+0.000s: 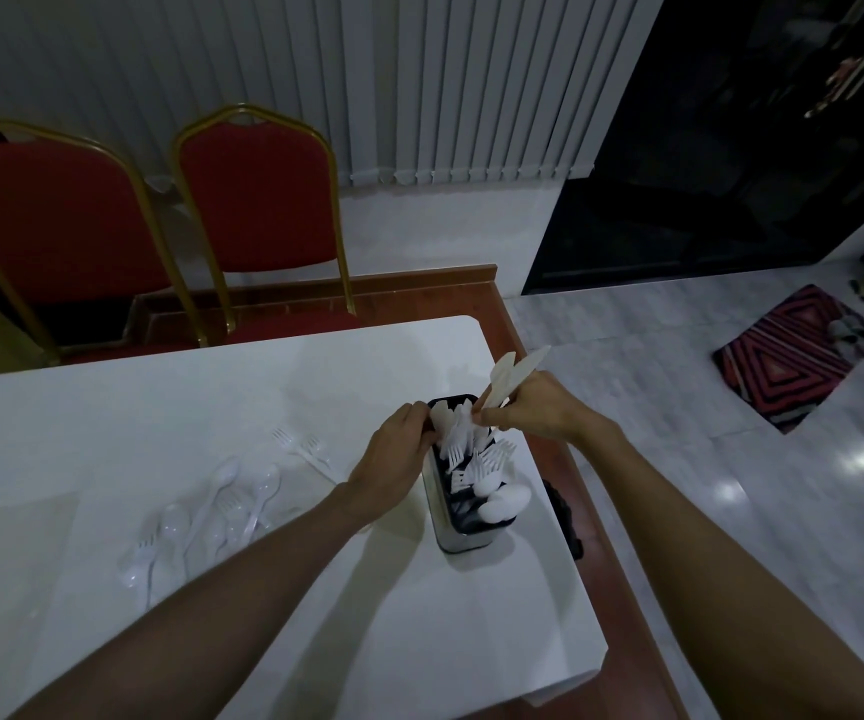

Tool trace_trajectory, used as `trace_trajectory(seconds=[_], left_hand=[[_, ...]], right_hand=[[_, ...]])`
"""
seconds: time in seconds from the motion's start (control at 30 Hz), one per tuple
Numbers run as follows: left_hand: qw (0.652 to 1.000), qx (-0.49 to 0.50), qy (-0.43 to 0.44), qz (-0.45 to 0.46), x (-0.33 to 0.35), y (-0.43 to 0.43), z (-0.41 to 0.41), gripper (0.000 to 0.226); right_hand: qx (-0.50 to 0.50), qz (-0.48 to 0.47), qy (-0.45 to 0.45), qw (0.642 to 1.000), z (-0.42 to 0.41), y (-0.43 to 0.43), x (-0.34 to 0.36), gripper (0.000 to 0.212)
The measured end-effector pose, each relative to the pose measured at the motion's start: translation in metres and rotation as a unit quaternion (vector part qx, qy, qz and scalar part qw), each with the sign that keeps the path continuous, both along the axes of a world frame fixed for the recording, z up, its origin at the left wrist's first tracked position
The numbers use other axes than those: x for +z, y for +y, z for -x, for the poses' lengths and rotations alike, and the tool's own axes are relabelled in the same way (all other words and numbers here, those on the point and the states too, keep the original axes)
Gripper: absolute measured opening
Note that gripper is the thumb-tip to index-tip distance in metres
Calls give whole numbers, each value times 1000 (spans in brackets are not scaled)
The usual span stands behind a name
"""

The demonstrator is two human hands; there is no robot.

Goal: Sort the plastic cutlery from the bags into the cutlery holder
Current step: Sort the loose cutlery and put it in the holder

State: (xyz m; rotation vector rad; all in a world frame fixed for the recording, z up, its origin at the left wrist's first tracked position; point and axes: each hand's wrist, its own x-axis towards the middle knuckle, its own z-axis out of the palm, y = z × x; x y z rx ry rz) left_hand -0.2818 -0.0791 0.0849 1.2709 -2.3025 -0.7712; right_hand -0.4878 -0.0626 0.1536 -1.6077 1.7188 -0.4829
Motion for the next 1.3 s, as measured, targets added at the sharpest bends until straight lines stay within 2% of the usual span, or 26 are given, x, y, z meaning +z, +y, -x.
trace_trajectory(seconds=[0.13, 0.23, 0.37, 0.43, 0.53, 0.6, 0.73, 0.87, 1.0, 1.07, 1.2, 1.3], left_hand=[[999, 4, 34, 6, 5, 0, 0, 6], [998, 14, 56, 5, 7, -1, 1, 5], [997, 21, 69, 4, 9, 0, 0, 5], [996, 28, 82, -6, 10, 1, 0, 5], [993, 45, 100, -33, 13, 2, 1, 6], [992, 49, 108, -39, 15, 3, 2, 6], [991, 43, 117, -41, 16, 3, 1, 5], [991, 45, 118, -43, 20, 4, 1, 5], [991, 44, 120, -46, 21, 4, 0, 6], [990, 40, 123, -47, 21, 3, -1, 6], [990, 43, 123, -45, 21, 3, 0, 6], [989, 57, 134, -35, 22, 4, 0, 7]], right_hand=[[-12, 9, -9, 1000, 0, 0, 3, 22], [-3, 12, 17, 1000, -1, 2, -2, 24], [-36, 65, 25, 997, -1, 5, -9, 25], [-46, 73, 32, 996, -3, 9, -15, 21], [-43, 65, -3, 997, -6, 18, -13, 14], [-62, 102, -28, 992, -8, 19, -7, 21], [-84, 179, -22, 980, -15, 18, -10, 17], [-122, 173, -25, 977, -18, 22, -24, 18], [-126, 162, -40, 978, -20, 21, -22, 8], [-114, 157, -53, 980, -20, 21, -18, 18], [-84, 214, 24, 973, -25, 14, -17, 19], [-76, 230, 43, 969, -20, 13, -31, 18]])
